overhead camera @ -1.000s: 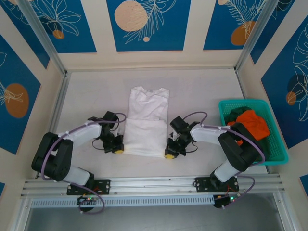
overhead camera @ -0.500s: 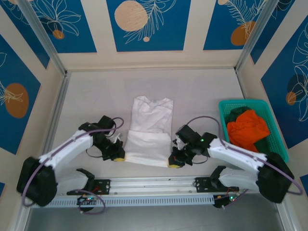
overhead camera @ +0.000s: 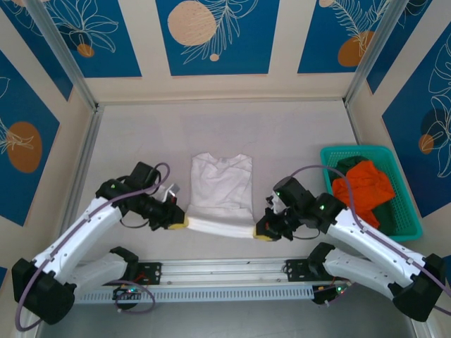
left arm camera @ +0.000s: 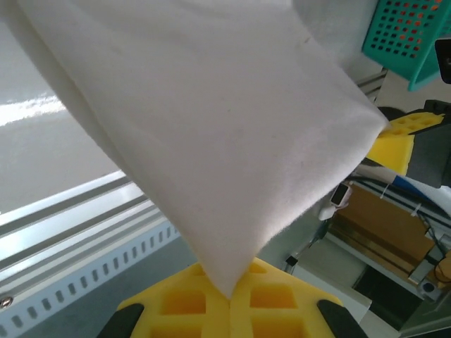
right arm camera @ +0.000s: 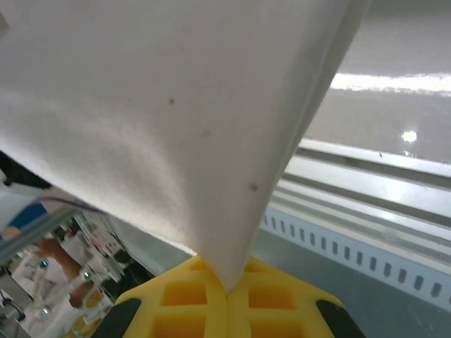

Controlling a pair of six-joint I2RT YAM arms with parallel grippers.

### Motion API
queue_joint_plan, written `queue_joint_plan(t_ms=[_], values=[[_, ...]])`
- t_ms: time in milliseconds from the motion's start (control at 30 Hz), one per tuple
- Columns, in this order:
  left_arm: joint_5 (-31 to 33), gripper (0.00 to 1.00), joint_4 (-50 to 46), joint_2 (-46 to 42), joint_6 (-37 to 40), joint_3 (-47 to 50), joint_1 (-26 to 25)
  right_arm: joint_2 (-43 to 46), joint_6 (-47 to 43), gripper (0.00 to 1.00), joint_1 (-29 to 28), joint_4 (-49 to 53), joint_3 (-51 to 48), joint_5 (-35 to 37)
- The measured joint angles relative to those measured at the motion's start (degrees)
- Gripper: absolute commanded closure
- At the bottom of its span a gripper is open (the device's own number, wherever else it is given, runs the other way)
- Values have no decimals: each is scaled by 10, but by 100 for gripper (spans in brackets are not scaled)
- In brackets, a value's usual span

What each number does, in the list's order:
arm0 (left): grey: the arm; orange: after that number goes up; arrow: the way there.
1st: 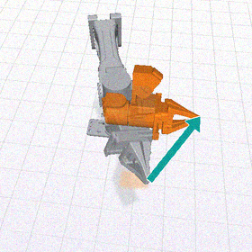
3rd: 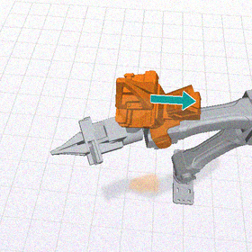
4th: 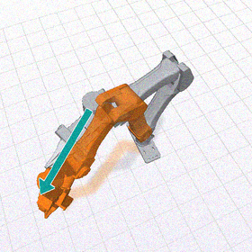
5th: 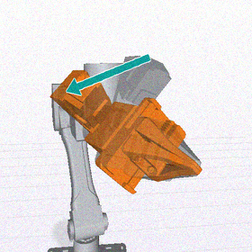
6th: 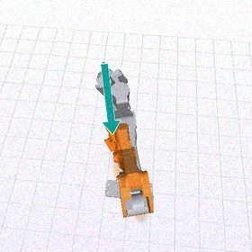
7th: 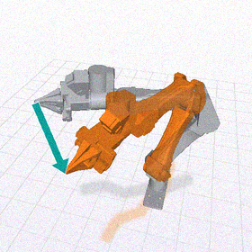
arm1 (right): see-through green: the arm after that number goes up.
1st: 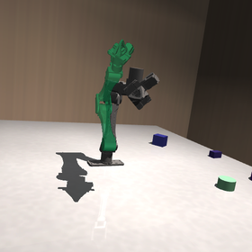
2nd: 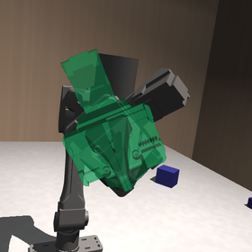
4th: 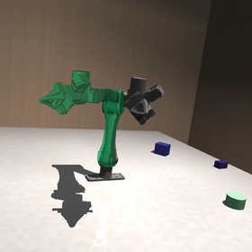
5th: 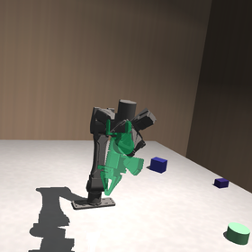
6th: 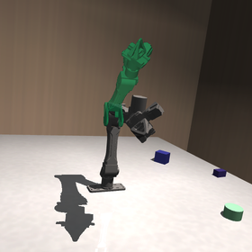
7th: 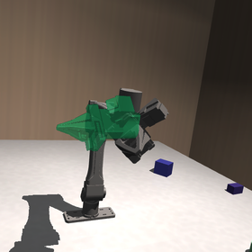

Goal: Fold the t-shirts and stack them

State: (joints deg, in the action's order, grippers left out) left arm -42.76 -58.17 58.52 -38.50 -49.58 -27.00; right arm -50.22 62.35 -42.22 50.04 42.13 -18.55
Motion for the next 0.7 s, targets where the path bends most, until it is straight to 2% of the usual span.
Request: queue_joint_plan(t_ms=[367,700], values=[[79,100,21,202,-6,-170,37,-223,-70,100,163,13,169,3],[105,100,49,387,-8,-342,51,-437,-80,100,230,34,356,-15]])
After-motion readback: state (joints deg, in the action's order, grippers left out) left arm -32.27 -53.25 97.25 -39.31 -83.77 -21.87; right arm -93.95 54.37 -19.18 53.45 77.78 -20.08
